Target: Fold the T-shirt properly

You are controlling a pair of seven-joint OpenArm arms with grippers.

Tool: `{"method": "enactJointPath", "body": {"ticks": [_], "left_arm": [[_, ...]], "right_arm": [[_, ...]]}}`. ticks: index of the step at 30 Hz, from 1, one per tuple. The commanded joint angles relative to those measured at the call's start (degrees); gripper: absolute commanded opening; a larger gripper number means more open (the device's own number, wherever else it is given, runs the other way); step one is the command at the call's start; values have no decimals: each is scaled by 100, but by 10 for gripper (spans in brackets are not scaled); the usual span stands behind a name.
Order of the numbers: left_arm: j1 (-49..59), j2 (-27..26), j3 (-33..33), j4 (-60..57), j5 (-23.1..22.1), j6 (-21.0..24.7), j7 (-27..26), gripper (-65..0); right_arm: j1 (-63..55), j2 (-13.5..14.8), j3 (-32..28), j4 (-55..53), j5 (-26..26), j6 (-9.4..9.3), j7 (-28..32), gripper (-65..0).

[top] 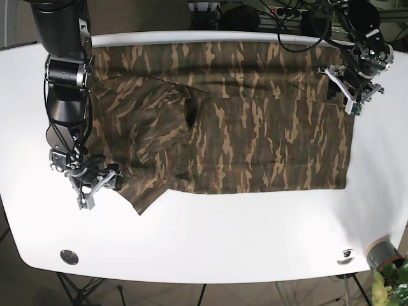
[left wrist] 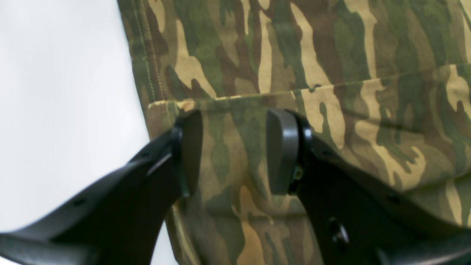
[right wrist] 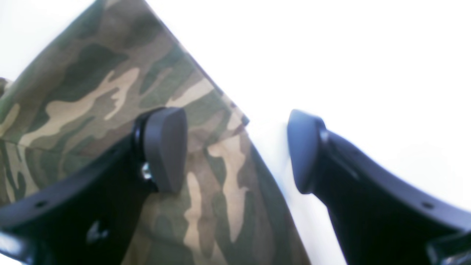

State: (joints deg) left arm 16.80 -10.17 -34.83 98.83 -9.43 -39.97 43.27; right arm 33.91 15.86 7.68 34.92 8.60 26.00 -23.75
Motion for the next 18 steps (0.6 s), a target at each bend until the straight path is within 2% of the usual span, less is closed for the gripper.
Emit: {"method": "enactJointPath", "body": {"ticks": [1, 7, 10, 14, 16, 18], "left_arm": [[-31, -86, -20, 109, -55, -3, -111, -388], [-234, -86, -20, 126, -55, -3, -111, -388], [-251, -95, -20, 135, -55, -3, -111, -386], [-559, -95, -29, 188, 33, -3, -14, -379], [-796, -174, -3, 205, 271, -3, 381, -336], [-1060, -235, 6, 179, 367, -3, 689, -292]], "right_arm": [[112, 10, -8, 73, 67, 51, 32, -241], [-11, -271, -17, 82, 32, 24, -56, -250], [-20, -298, -17, 82, 32, 16, -91, -328], [-20, -298, 1, 82, 32, 7, -91, -491], [15, -298, -17, 82, 32, 7, -91, -568], [15, -298, -17, 82, 32, 7, -91, -599]]}}
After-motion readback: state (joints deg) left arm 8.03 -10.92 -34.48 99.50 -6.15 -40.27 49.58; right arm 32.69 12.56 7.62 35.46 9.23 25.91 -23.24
